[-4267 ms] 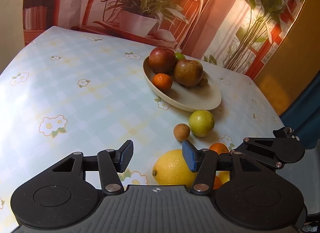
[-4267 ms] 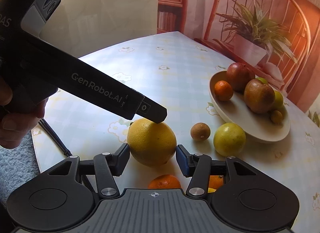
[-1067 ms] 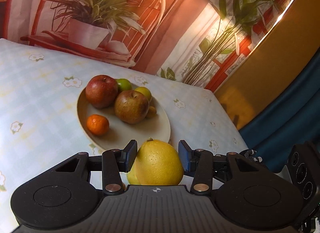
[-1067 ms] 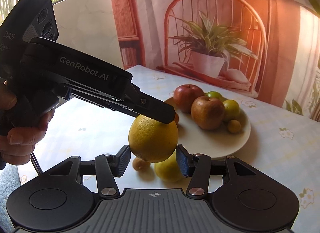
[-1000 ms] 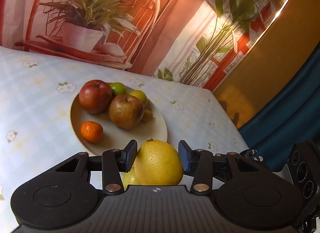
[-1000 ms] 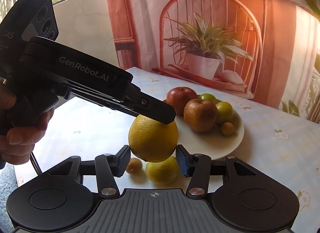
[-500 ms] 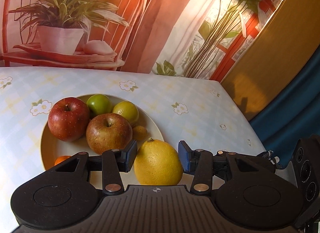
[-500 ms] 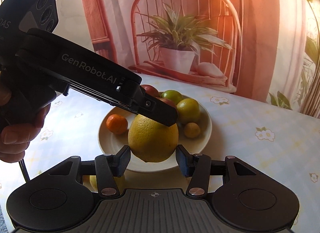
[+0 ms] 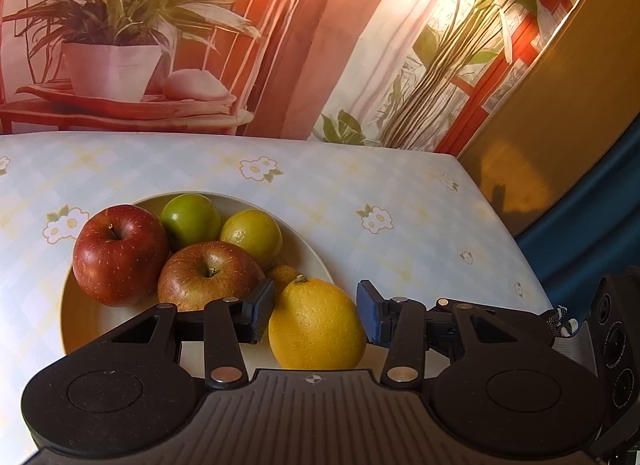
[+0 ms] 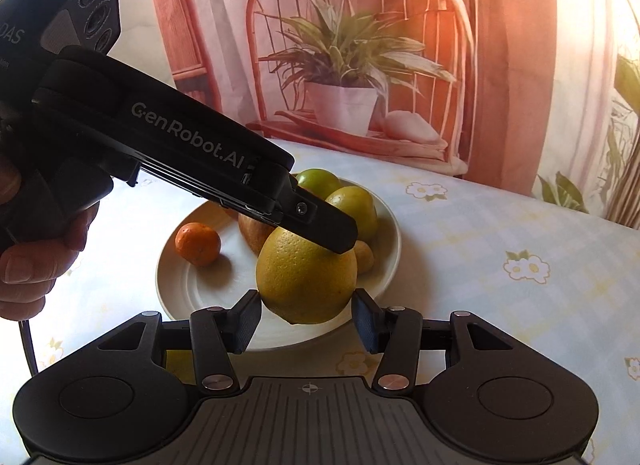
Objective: Organize fruits
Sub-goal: 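Carry the yellow lemon onto the plate with the left gripper and open it, then move both open grippers back from the plate to the loose fruit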
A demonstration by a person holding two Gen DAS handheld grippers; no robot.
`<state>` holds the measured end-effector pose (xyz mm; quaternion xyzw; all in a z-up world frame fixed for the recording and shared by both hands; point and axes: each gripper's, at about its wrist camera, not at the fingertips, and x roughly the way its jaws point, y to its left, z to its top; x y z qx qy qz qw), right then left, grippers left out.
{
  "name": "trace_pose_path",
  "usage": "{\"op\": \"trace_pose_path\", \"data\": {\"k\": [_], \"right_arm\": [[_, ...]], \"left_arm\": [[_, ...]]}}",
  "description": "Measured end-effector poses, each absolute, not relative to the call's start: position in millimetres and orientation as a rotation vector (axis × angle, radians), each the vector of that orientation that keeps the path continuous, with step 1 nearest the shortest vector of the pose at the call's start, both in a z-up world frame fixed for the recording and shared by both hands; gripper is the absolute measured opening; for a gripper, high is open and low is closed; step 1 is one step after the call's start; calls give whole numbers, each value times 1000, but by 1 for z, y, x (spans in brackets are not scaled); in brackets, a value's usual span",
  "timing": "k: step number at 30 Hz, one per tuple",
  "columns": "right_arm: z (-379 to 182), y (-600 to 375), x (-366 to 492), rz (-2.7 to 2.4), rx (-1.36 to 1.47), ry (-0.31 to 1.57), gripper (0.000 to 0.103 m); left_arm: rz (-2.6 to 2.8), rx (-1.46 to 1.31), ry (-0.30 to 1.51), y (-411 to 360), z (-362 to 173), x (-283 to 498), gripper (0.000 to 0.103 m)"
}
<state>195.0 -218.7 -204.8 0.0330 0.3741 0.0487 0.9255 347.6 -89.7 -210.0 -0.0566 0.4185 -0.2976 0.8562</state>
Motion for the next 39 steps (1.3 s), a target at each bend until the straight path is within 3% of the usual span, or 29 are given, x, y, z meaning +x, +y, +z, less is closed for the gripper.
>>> {"op": "trace_pose_path", "data": {"k": [21,39], "right_arm": [[-201,-219,189,9,71,739,45],[-183,-201,137,-73,135,653,46]], "left_arm": [[-575,-94,841,-83,-202,338,46],[-402,-10,697,-11,-187,266,48]]}}
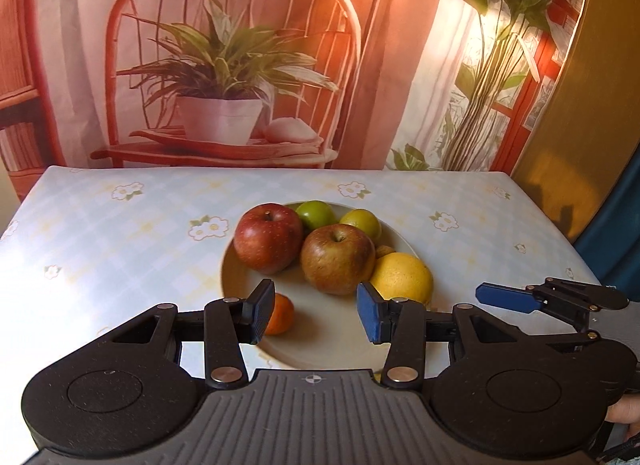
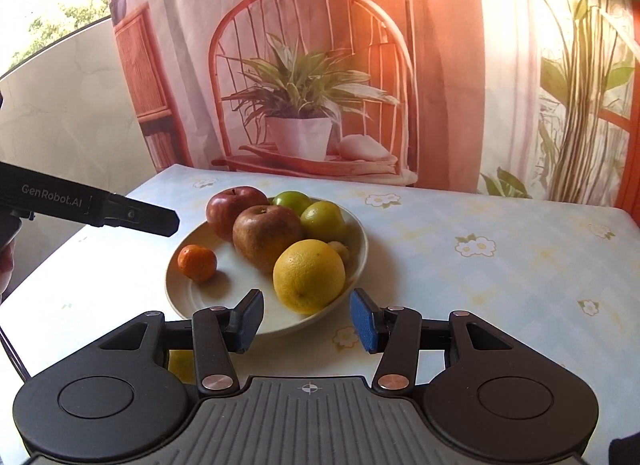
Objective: Organize fruits
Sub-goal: 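Move both open grippers back from the plate to the loose fruit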
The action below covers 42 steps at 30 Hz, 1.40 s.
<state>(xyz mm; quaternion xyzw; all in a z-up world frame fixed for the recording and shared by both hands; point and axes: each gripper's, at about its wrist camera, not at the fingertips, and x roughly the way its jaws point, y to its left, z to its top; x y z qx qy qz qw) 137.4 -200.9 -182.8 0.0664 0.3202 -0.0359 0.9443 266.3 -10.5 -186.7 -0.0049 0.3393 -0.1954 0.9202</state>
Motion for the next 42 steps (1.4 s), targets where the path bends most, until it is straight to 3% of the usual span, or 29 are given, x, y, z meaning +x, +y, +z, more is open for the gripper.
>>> {"op": "trace_pose_path", "data": {"k": [15,42], "right_arm": [[-170,-159,92,-271,1,434,47],[-222,-155,38,-348,160,437,47]], "left_arm": [[-215,33,423,48,-136,212,48],[-322,-6,556,42,-204,147,48]]}}
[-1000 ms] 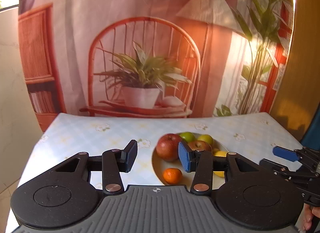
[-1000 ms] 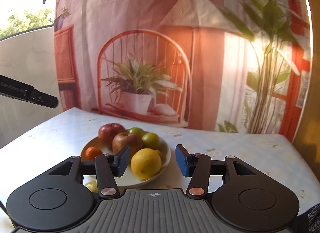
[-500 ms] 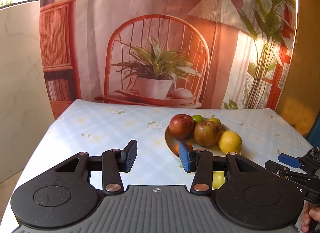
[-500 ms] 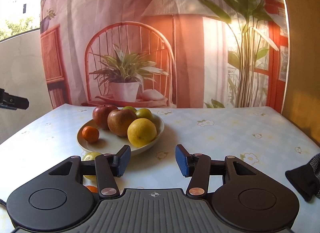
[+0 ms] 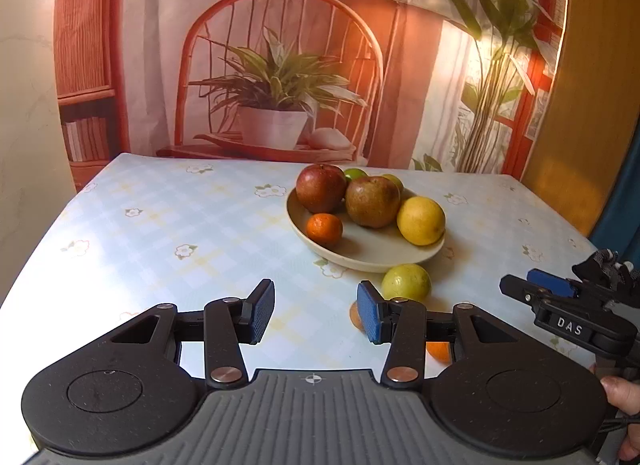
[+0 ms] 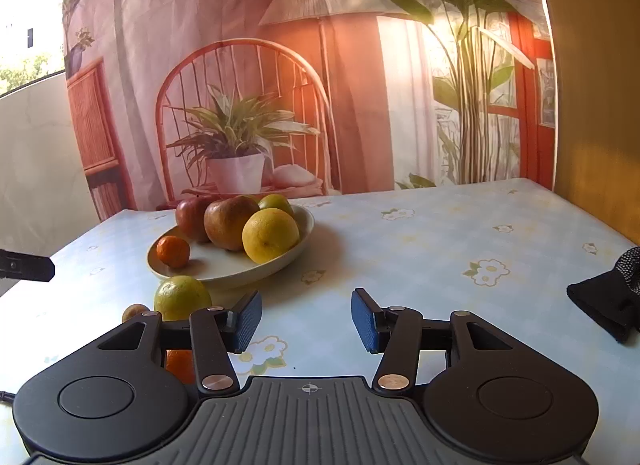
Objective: Organize fruits
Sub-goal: 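Move both open grippers back from the plate to the loose fruit, then move the open left gripper down to a tangerine on the table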
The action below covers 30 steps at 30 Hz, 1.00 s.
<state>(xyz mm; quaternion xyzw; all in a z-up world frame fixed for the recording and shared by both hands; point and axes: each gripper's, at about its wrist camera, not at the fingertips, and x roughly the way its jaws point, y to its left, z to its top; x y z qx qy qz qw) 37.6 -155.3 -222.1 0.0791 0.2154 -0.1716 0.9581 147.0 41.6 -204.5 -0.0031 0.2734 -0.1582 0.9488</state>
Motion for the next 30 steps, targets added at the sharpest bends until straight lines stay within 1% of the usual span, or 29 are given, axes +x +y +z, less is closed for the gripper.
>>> {"op": "trace_pose_path", "data": {"k": [9,21,30], "right_arm": [[-222,-155,38,-339,160,436,47],[-221,-155,38,-335,159,435,47],[-216,-157,47,-311,189,519,47]], "left_arm": [[-477,3,673,29,-223,141,48],[-619,18,748,11,-234,139,47],[-652,49,794,5,-241,142,45]]}}
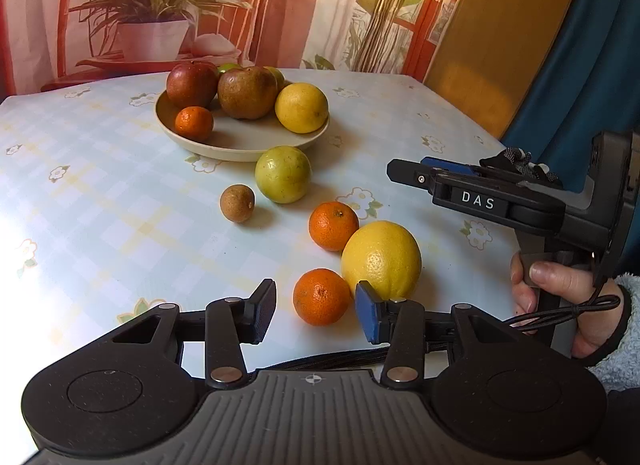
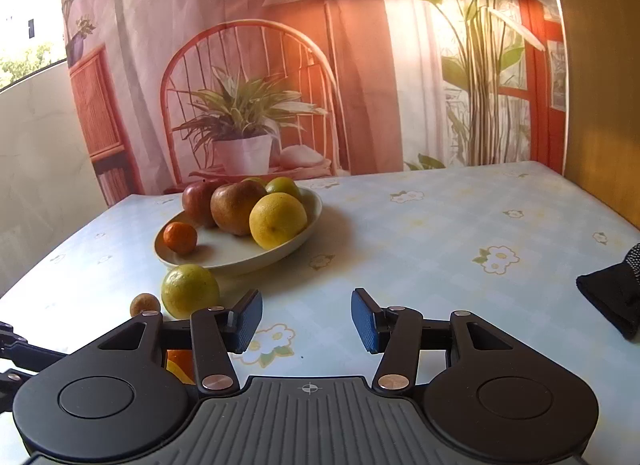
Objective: Organize fruits
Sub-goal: 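Move the open left gripper down to a tangerine on the table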
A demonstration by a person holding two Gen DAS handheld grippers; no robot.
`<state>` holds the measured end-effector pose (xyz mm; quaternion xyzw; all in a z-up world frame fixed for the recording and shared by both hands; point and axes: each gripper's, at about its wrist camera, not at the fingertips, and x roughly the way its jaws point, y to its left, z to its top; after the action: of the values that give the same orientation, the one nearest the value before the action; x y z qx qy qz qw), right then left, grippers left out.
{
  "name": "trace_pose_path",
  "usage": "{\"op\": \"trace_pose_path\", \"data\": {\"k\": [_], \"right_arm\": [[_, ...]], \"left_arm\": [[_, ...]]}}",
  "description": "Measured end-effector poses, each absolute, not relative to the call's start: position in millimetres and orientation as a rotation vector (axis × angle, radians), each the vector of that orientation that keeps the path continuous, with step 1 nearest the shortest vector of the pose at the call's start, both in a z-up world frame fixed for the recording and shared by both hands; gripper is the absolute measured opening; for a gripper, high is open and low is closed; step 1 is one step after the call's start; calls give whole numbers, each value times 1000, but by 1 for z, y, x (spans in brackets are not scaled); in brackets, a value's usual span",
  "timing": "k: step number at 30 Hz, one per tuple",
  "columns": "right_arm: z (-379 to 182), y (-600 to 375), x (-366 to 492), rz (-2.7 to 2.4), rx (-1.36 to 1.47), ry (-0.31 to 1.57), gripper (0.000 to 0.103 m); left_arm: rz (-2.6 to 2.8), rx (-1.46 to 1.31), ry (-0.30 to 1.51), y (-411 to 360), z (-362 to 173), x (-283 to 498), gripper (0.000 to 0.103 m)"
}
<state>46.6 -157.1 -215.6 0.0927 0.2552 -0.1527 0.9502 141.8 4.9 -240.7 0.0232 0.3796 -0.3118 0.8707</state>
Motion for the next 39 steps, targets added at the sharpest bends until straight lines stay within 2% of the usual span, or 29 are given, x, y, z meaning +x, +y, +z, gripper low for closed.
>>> {"op": "trace_pose_path", "data": {"k": [2,5,32,39], "right_arm": [[-211,-155,51,-297,187,543,47],[-205,-152,61,-267,182,590,47],[-184,-132,91,-213,163,723,46],[-184,-129,94,-209,152,742,46]], "left_arm": [[-647,73,805,1,-243,144,39],[-651,58,804,1,-243,147,37],[-475,21,757,23,-234,182,37],[-536,-111,734,47,-221,180,38]]}}
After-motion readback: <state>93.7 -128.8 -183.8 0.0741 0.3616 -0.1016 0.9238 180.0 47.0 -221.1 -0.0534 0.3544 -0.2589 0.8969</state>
